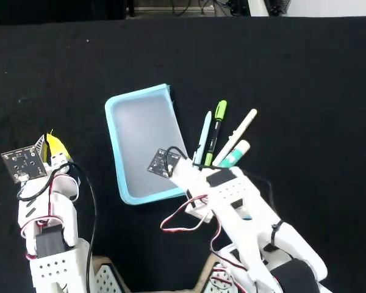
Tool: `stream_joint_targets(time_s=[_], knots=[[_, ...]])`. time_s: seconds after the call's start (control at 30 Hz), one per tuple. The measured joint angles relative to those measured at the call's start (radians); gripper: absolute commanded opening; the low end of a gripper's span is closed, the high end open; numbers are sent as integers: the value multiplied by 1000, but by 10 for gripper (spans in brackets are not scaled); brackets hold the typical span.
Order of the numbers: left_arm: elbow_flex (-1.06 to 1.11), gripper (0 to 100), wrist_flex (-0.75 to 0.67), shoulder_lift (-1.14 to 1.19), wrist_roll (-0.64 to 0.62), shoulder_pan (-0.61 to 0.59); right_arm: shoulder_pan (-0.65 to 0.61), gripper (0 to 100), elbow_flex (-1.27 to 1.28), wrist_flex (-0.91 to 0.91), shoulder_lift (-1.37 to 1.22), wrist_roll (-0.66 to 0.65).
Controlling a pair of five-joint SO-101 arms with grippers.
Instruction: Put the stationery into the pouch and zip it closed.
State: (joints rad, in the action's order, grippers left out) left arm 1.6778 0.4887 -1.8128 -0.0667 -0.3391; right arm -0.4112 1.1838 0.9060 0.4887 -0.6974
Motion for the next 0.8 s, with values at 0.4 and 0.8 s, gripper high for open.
stream_joint_targets(time_s=[0.4, 0.8], knots=[[0, 33, 0, 0, 0, 11, 15, 10, -144, 5, -2, 0], [0, 90, 0, 0, 112, 184, -157, 11, -411, 11, -2, 100]])
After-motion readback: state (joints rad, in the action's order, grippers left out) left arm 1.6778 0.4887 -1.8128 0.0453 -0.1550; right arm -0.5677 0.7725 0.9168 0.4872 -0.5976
